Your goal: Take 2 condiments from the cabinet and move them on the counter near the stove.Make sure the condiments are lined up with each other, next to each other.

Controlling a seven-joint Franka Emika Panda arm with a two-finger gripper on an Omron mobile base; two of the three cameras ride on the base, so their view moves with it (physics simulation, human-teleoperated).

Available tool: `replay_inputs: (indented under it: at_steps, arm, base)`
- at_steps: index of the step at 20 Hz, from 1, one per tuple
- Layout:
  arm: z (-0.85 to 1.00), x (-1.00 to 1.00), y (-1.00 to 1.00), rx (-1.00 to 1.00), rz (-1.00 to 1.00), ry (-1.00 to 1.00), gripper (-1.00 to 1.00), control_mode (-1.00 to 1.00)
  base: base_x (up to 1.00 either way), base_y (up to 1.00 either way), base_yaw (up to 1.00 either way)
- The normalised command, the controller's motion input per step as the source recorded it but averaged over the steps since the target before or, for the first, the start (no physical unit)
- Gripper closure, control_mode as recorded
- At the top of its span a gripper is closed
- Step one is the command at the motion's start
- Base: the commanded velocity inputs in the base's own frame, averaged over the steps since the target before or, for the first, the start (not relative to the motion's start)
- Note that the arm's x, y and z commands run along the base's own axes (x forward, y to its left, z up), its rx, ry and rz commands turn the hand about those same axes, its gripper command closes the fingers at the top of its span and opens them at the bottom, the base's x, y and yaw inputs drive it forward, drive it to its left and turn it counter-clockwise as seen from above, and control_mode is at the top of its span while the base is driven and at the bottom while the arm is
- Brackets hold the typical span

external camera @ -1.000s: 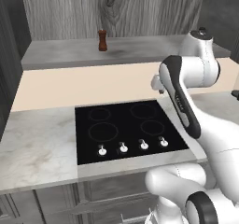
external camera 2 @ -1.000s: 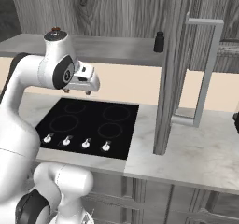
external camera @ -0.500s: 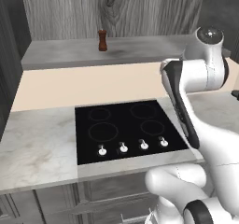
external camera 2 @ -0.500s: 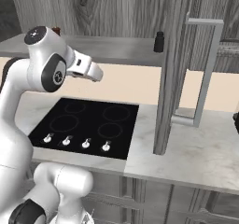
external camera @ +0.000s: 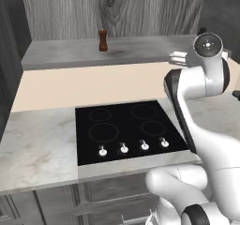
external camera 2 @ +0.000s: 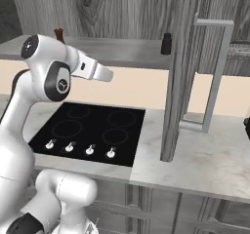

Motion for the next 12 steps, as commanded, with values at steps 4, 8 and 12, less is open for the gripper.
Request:
replay_inputs:
  at_steps: [4,8,12]
  arm:
    - [0.24,0.13,-0.41,0.01,-0.11,-0.05,-1.00,-1.00]
    - [0.23,0.27,-0.29,0.04,-0.09,0.01,-1.00,-1.00]
    - [0.11,0.50,-0.36,0.07,-0.05,0.10,-1.00,-1.00]
  base:
    - [0.00,0.00,0.00]
    - [0.00,0.00,0.00]
    - [0.00,0.00,0.00]
